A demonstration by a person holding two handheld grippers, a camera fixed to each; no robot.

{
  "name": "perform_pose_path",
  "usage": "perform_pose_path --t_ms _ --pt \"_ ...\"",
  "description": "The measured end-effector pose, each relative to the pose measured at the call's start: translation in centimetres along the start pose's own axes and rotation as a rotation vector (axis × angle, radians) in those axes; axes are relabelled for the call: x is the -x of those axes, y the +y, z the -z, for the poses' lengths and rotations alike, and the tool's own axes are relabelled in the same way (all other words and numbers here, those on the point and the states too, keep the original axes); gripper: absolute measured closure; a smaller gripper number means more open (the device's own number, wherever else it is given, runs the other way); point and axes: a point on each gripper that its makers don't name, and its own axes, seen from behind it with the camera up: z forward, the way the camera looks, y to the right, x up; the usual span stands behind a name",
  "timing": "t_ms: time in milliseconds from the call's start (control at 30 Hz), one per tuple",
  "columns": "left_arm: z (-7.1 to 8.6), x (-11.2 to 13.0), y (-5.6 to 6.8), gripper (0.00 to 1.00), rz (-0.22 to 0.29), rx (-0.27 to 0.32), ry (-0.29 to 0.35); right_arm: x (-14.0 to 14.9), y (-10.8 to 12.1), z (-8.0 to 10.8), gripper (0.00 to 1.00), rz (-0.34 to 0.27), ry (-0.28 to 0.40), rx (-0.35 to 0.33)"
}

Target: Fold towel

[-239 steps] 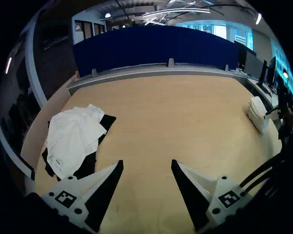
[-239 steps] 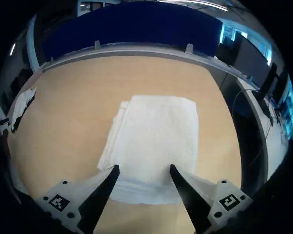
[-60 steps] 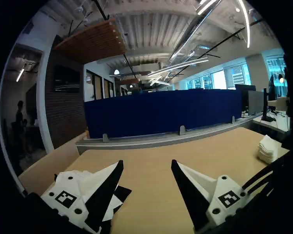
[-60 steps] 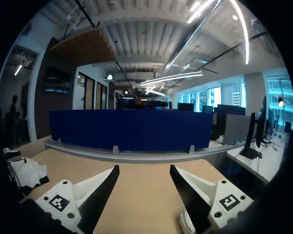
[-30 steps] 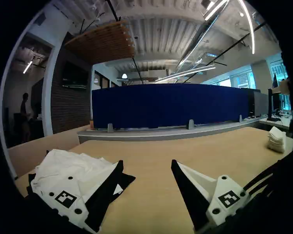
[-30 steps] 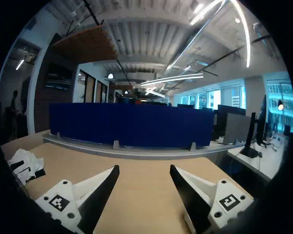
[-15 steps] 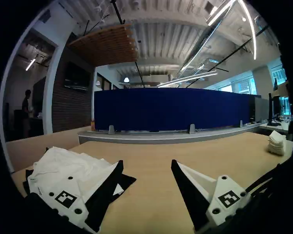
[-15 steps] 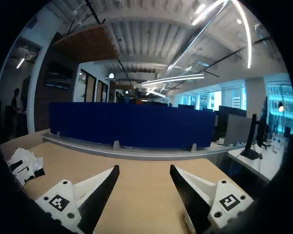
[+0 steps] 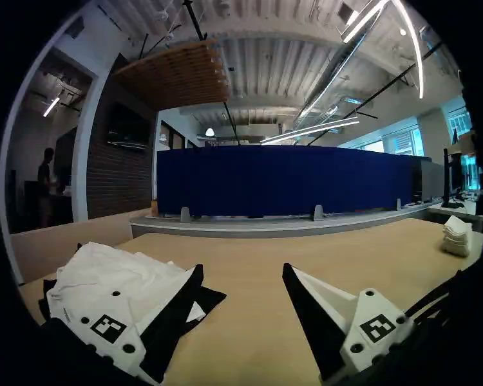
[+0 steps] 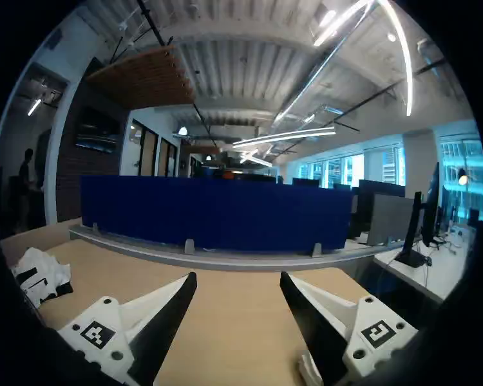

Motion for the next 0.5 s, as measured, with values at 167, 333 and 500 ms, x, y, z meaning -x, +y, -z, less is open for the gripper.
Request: perform_pose_path --t_ms 167,333,500 --pt "-0.1 -0.1 0.0 0.09 0.001 0.0 0.0 -0.2 1.3 0.1 0.0 -0.006 0.027 0.012" --pt "-0.1 -0.1 0.0 0.09 0.001 0.0 0.0 0.3 2.2 0.3 0.0 -0.013 0.04 0.008" --pt "-0.1 -0.2 0.0 0.09 0.001 0.0 0.0 2.2 3.1 0.1 0.0 -0.029 0.035 0.014"
